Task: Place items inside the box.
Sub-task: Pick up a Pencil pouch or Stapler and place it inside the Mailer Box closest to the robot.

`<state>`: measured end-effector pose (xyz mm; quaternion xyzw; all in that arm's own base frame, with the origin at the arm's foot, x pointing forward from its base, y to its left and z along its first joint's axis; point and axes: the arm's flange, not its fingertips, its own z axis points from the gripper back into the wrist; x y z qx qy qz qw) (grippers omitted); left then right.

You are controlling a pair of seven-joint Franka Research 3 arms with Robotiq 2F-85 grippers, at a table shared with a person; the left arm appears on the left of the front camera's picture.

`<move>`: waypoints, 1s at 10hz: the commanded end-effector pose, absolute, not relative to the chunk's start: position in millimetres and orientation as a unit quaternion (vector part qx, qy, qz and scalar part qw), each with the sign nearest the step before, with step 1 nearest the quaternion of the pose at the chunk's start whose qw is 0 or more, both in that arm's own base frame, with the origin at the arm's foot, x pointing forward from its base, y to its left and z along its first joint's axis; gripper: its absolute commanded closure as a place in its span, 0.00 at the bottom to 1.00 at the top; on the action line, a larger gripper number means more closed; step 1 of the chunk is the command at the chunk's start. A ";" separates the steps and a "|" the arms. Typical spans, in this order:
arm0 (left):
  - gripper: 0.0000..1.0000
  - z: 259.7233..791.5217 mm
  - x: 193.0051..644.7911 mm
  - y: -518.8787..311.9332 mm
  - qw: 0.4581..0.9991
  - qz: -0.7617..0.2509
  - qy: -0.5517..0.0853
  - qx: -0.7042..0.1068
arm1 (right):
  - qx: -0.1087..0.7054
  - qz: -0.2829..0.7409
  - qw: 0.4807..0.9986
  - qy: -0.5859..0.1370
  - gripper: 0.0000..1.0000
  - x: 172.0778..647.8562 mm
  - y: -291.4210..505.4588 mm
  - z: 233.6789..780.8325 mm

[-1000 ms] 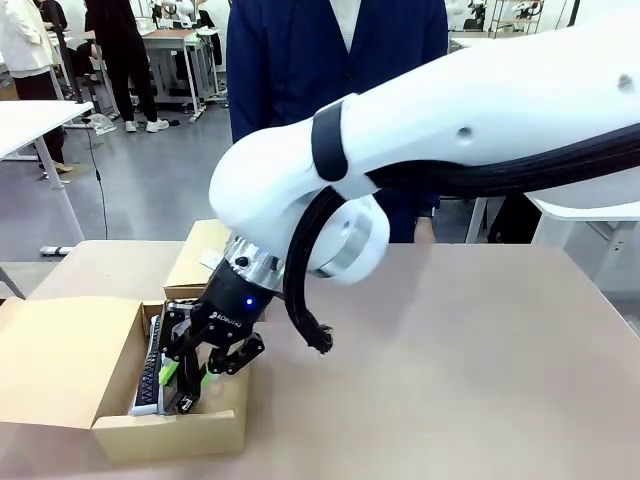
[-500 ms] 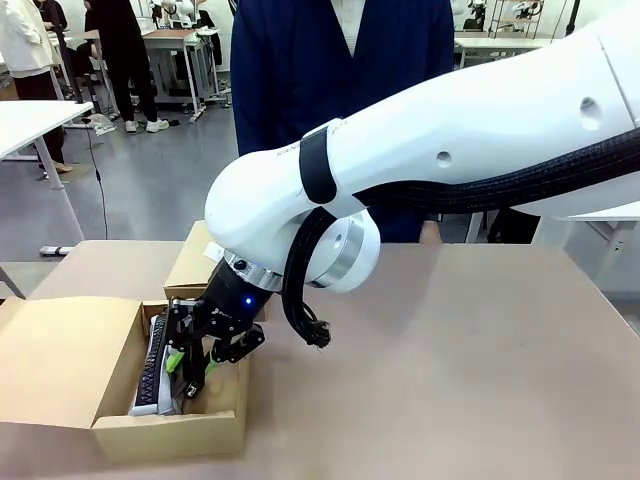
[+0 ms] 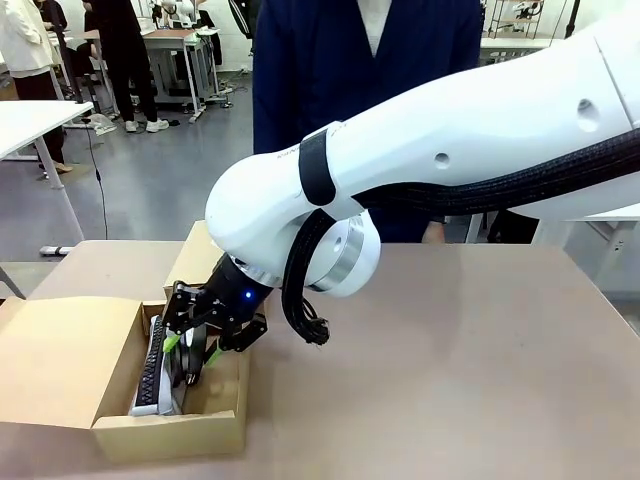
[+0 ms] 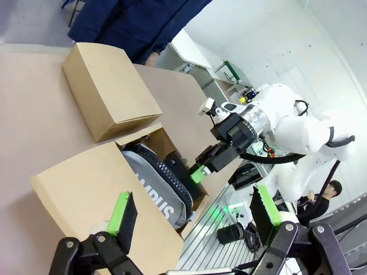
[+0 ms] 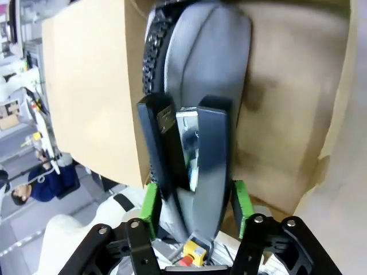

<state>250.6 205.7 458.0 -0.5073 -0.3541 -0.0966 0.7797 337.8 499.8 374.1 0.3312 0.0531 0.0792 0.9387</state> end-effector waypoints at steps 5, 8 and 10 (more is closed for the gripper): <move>0.00 459.1 250.0 204.7 0.771 -0.102 -0.367 -0.511 | 0.345 0.050 0.937 0.031 0.00 331.2 493.1 374.6; 0.00 459.1 250.0 204.7 0.771 -0.102 -0.367 -0.511 | 0.330 0.048 0.942 0.043 0.00 334.7 484.0 376.4; 0.00 459.1 250.0 204.7 0.771 -0.102 -0.367 -0.511 | 0.330 0.038 0.940 0.082 0.00 348.1 442.2 402.8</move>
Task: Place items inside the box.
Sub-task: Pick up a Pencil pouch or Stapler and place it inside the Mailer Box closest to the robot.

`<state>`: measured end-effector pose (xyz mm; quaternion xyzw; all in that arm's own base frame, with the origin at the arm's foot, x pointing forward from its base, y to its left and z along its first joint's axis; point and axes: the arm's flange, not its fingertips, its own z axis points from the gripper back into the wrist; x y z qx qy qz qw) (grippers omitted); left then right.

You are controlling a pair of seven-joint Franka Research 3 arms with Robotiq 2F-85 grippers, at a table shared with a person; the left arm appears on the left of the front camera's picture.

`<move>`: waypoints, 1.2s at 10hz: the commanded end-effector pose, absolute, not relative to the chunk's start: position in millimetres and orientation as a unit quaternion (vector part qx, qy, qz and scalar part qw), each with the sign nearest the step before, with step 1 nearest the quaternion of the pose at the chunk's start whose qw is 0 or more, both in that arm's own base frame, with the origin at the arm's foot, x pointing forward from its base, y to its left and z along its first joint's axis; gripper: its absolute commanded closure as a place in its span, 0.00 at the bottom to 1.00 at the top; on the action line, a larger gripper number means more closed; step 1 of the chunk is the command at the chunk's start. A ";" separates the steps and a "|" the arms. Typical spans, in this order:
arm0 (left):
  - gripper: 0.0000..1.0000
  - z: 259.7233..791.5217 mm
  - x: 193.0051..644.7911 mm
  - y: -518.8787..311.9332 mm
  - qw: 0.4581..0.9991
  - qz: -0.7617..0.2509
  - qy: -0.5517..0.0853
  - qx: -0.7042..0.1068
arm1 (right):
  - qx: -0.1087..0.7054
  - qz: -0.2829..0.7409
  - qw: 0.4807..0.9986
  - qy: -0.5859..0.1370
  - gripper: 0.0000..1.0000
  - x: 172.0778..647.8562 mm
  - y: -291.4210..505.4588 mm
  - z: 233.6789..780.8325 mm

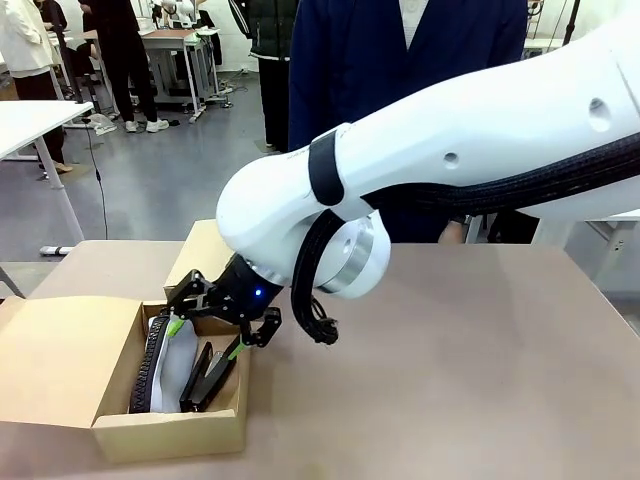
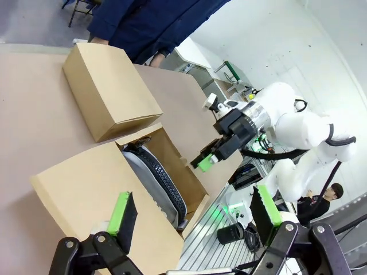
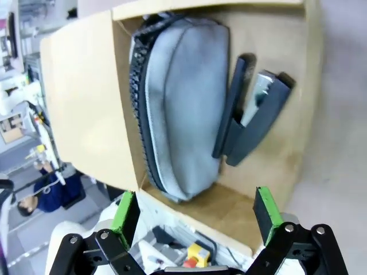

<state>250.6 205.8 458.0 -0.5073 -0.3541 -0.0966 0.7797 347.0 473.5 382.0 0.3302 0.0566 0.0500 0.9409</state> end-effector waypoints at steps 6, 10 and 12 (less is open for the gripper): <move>0.00 459.1 250.0 204.7 0.771 -0.102 -0.367 -0.511 | 0.461 -0.118 0.851 0.222 0.00 375.3 133.8 466.3; 0.00 459.1 250.0 204.7 0.771 -0.102 -0.367 -0.511 | 0.591 0.017 0.793 0.146 0.00 327.0 -29.2 421.9; 0.00 459.1 250.0 204.7 0.771 -0.102 -0.367 -0.511 | 0.610 0.100 0.776 0.127 0.00 274.4 -68.8 389.7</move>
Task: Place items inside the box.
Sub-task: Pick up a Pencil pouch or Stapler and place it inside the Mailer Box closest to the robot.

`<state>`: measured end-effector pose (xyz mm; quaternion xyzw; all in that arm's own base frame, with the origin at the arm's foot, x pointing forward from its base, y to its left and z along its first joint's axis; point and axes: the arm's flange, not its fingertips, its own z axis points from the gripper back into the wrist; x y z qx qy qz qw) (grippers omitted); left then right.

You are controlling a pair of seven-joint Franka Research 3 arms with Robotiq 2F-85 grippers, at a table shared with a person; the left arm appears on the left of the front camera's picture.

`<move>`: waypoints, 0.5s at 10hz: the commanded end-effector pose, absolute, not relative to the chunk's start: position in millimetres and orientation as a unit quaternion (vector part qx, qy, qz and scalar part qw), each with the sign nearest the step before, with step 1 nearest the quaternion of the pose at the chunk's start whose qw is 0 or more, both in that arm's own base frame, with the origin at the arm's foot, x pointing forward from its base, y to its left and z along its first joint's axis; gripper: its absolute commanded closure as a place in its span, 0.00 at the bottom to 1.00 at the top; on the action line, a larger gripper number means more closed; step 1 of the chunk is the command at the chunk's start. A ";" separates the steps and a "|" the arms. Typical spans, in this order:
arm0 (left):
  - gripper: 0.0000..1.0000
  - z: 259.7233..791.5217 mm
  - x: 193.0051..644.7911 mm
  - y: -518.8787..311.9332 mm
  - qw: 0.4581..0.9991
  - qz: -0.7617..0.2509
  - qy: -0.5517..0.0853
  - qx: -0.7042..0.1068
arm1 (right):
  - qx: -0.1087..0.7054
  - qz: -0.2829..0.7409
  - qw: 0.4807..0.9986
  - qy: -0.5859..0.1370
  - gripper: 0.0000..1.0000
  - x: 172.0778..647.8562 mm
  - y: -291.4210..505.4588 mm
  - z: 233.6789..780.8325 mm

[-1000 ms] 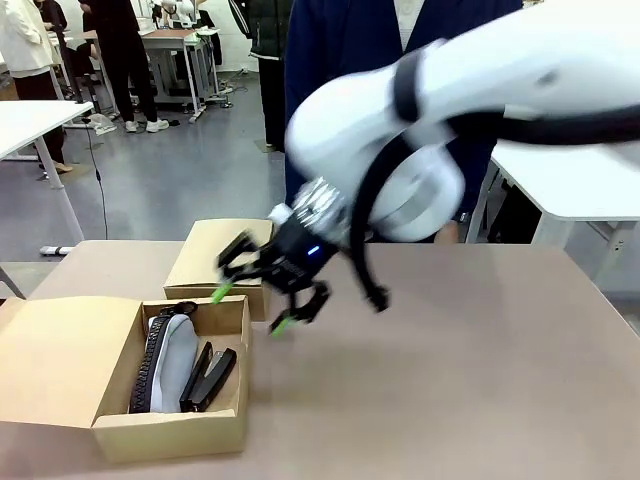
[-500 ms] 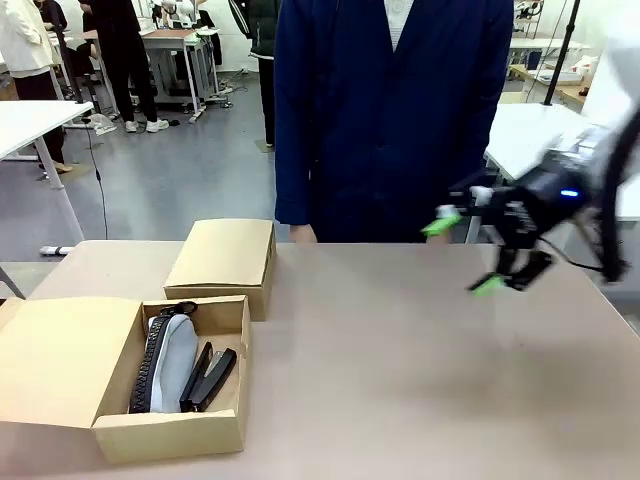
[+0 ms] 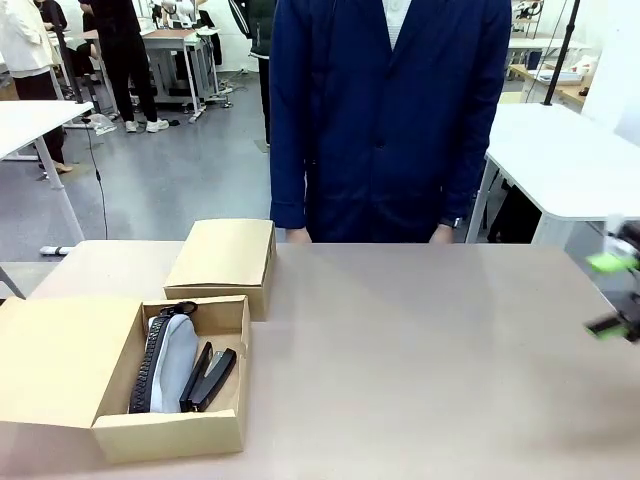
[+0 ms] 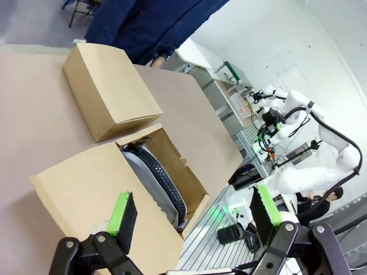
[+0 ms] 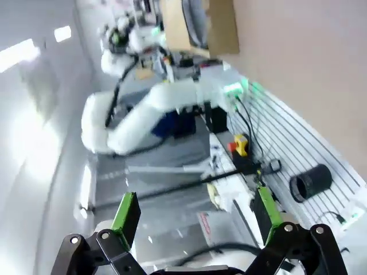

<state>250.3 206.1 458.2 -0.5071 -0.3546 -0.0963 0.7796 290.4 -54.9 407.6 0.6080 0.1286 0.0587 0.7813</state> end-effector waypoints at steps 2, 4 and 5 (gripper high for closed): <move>0.00 459.1 250.0 204.7 0.771 -0.102 -0.367 -0.511 | 0.608 0.059 0.781 0.129 0.00 290.4 -54.9 407.6; 0.00 459.1 250.0 204.7 0.771 -0.102 -0.367 -0.511 | 0.608 0.059 0.781 0.129 0.00 290.4 -54.9 407.6; 0.00 459.1 250.0 204.7 0.771 -0.102 -0.367 -0.511 | 0.608 0.059 0.781 0.129 0.00 290.4 -54.9 407.6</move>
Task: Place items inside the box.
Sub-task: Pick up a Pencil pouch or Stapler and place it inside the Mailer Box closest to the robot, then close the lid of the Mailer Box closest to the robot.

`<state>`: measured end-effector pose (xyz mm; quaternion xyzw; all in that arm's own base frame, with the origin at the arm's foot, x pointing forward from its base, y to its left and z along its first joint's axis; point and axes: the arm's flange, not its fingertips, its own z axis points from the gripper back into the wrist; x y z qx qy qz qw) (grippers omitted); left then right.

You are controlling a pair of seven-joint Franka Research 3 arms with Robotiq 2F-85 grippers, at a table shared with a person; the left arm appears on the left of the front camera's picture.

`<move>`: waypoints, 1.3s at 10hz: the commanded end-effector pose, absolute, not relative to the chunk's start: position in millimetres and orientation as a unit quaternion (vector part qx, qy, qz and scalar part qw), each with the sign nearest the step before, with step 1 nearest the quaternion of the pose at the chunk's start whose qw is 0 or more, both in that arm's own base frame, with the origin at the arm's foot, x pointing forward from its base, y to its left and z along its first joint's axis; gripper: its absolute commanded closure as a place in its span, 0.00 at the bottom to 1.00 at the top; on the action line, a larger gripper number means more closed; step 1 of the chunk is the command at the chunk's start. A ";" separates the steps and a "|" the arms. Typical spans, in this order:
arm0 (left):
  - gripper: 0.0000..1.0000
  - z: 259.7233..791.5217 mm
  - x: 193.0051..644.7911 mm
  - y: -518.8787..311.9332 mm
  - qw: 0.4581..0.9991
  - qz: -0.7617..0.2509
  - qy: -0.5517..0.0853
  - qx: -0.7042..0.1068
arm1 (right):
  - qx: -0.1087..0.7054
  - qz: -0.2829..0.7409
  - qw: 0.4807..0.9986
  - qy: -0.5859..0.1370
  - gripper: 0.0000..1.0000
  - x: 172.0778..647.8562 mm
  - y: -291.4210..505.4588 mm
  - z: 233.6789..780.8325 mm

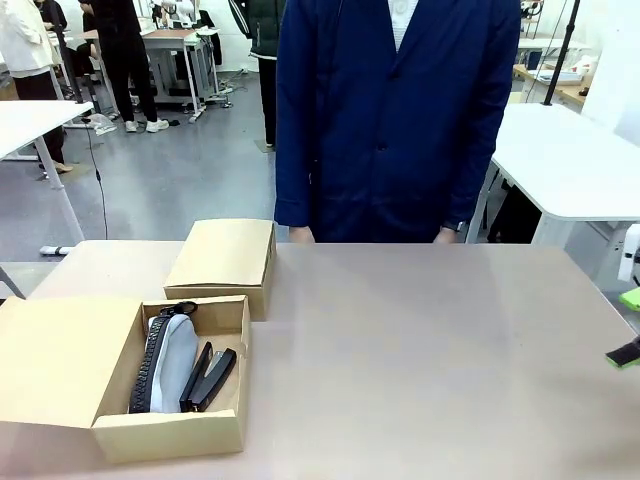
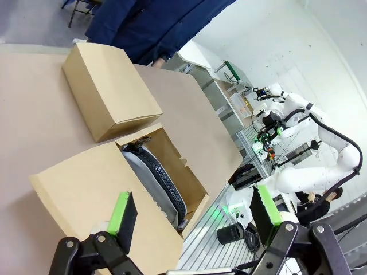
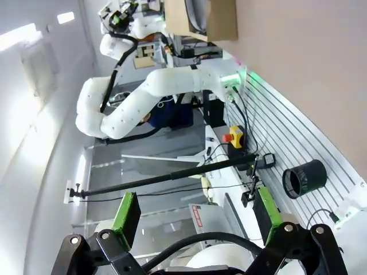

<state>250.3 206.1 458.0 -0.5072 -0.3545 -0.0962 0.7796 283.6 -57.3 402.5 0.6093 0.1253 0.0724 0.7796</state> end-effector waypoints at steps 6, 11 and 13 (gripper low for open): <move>0.00 459.1 250.0 204.7 0.771 -0.102 -0.367 -0.511 | 0.608 0.059 0.781 0.129 0.00 290.4 -54.9 407.6; 0.00 459.1 250.0 204.7 0.771 -0.102 -0.367 -0.511 | 0.608 0.059 0.781 0.129 0.00 290.4 -54.9 407.6; 0.00 465.9 261.2 201.4 0.763 -0.114 -0.561 -0.300 | 0.608 0.059 0.781 0.129 0.00 290.4 -54.9 407.6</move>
